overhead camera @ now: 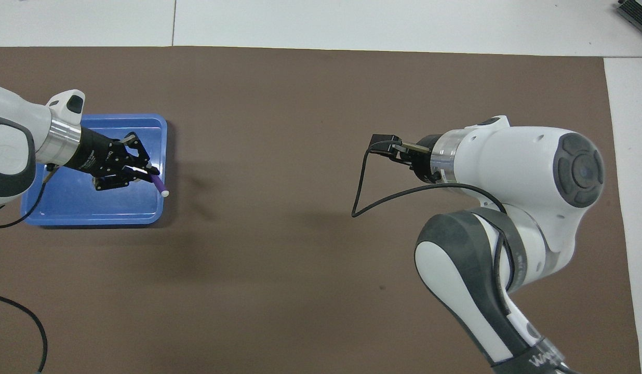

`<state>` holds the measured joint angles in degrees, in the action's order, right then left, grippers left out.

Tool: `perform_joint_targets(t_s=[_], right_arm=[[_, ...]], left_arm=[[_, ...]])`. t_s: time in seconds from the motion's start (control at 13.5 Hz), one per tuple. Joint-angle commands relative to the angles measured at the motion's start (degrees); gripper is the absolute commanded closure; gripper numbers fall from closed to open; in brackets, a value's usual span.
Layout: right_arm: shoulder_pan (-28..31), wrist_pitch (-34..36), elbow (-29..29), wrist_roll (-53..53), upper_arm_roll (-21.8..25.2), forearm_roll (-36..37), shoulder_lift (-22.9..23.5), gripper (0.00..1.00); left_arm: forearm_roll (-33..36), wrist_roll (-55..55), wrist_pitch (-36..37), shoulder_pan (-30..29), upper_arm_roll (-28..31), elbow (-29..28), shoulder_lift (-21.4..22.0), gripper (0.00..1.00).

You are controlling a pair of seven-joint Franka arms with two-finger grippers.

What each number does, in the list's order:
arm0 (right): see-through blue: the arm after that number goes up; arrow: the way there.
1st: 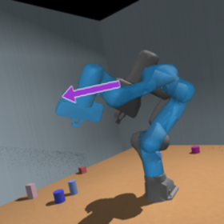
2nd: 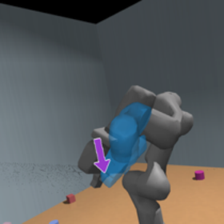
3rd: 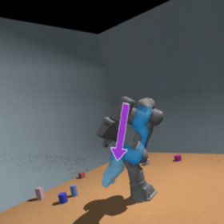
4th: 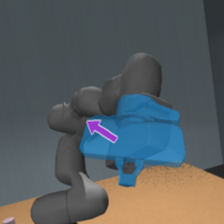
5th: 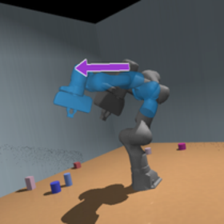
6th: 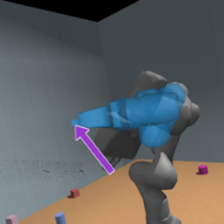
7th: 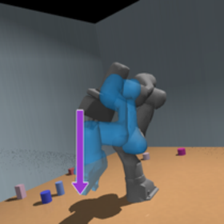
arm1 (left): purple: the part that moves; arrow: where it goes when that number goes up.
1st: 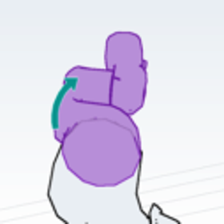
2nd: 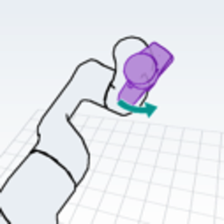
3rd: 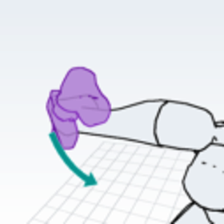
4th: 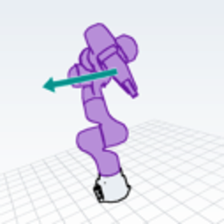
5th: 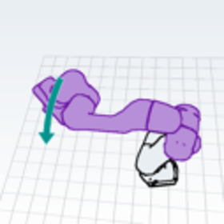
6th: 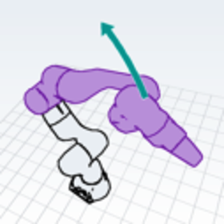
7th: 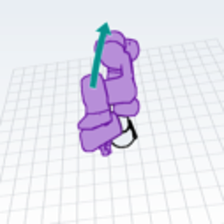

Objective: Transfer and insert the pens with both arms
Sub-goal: 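Lift the purple pen toward the center while the right gripper approaches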

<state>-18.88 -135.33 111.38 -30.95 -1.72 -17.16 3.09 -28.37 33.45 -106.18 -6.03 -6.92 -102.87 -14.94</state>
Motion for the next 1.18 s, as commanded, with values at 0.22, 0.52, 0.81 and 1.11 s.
perform_joint_targets(t_s=[0.22, 0.52, 0.81, 1.11], right_arm=[[-5.28, -9.85, -0.11, -15.87, 0.14, -4.89, 2.09, 0.0], [-7.22, -12.85, -0.11, -20.55, 0.14, -5.34, 3.06, 0.0], [-10.38, -20.49, -0.2, -25.9, 0.14, -5.34, 5.34, 0.0], [-11.09, -21.73, -3.09, -25.82, 0.14, -5.34, 7.63, 0.02]], left_arm=[[-12.14, 25.94, -11.66, 9.88, 0.59, -1.19, -0.09, 1.0], [-23.79, 31.42, -16.42, 12.35, 0.32, -1.01, -0.44, 1.0], [-29.9, 31.59, -20.72, 15.68, 0.15, -0.66, -0.53, 1.0], [-30.07, 35.98, -27.06, 19.3, -0.03, -0.23, -1.58, 1.0]])
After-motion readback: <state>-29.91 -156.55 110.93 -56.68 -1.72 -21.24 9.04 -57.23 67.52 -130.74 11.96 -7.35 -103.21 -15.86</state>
